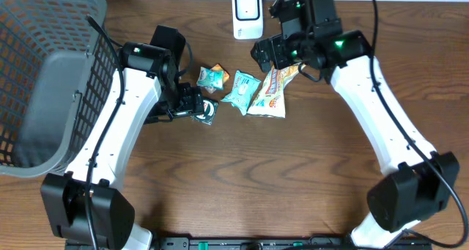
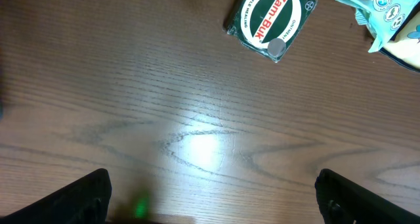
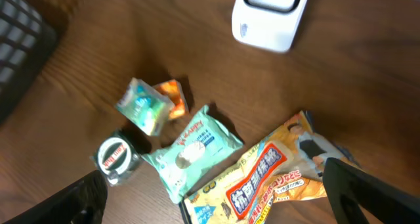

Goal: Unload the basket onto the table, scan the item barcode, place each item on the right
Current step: 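Reach the right gripper forward to the cream snack bag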

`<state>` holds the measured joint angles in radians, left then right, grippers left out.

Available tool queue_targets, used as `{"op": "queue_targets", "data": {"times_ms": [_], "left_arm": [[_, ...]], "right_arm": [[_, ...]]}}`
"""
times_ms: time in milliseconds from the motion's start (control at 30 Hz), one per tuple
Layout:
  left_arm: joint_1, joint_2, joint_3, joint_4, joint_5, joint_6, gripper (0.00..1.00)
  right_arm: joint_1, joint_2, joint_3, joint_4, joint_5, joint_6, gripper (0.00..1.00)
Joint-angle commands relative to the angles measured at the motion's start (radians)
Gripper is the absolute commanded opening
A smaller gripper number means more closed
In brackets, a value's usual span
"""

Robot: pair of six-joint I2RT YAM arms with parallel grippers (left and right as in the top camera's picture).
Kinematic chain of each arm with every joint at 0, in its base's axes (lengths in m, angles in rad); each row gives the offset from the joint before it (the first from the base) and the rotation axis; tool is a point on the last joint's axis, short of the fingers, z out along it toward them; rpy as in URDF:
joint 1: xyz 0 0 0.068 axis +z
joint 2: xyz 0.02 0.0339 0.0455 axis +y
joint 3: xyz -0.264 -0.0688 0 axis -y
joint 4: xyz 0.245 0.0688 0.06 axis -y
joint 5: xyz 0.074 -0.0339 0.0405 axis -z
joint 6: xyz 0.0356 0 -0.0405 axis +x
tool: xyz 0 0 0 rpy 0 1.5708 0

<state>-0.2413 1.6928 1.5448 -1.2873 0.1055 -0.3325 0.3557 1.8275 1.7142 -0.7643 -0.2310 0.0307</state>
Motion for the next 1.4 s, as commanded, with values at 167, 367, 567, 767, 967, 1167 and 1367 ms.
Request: {"op": "queue_targets", "data": {"times_ms": [167,367,567,767,967,1167,1367], "left_arm": [[0.000,0.004,0.011,-0.006,-0.002,0.006,0.97],[0.000,0.004,0.011,-0.006,-0.002,0.006,0.98],[0.000,0.004,0.011,-0.006,-0.002,0.006,0.98],[0.000,0.004,0.011,-0.006,-0.002,0.006,0.97],[0.000,0.004,0.011,-0.006,-0.002,0.006,0.98],[0.000,0.004,0.011,-0.006,-0.002,0.006,0.98],[0.000,0.004,0.011,-0.006,-0.002,0.006,0.98]], "right_arm": [[0.008,0.132,-0.011,-0.008,-0.040,-0.016,0.14],[-0.008,0.234,-0.011,-0.066,0.094,0.043,0.01],[-0.053,0.233,-0.011,-0.208,0.433,0.159,0.02],[-0.082,0.233,-0.011,-0.302,0.415,0.159,0.01],[-0.079,0.233,-0.011,-0.297,0.306,0.159,0.01],[-0.079,0.232,-0.004,-0.243,0.299,0.160,0.01],[-0.079,0.232,0.032,-0.237,0.296,0.160,0.01]]}}
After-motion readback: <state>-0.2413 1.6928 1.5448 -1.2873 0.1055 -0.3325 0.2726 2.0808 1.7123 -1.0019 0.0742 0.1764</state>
